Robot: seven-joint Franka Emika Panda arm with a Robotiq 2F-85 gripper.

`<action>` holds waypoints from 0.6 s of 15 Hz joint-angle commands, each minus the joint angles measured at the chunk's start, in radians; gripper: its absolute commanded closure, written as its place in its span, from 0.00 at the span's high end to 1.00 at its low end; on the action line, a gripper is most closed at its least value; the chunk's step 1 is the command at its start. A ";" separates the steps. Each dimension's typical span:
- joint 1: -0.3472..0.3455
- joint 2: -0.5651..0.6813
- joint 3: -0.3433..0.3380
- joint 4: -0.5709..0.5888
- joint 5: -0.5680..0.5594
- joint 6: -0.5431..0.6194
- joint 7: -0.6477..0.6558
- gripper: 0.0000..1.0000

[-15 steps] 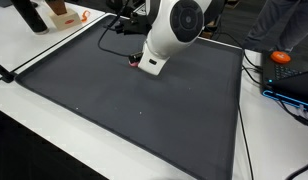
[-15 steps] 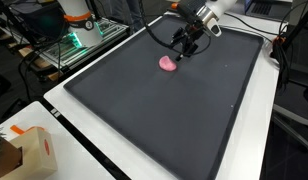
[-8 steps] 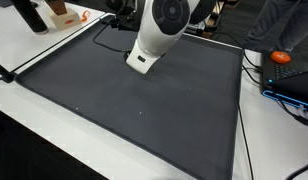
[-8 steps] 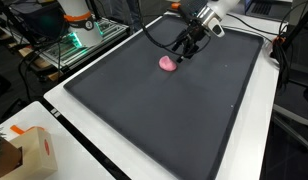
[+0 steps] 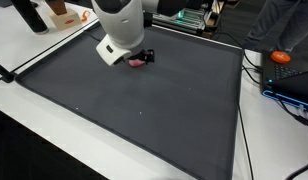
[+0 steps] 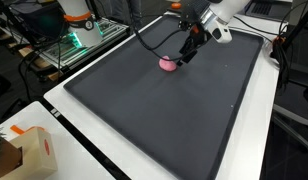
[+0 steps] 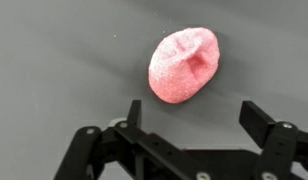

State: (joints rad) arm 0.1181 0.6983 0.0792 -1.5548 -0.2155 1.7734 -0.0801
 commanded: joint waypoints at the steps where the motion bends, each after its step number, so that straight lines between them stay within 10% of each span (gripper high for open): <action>1: -0.030 0.006 -0.030 0.014 0.082 0.034 0.100 1.00; 9: -0.109 -0.018 -0.089 -0.011 0.262 0.085 0.287 1.00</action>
State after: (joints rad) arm 0.0374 0.6985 0.0032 -1.5384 -0.0292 1.8298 0.1445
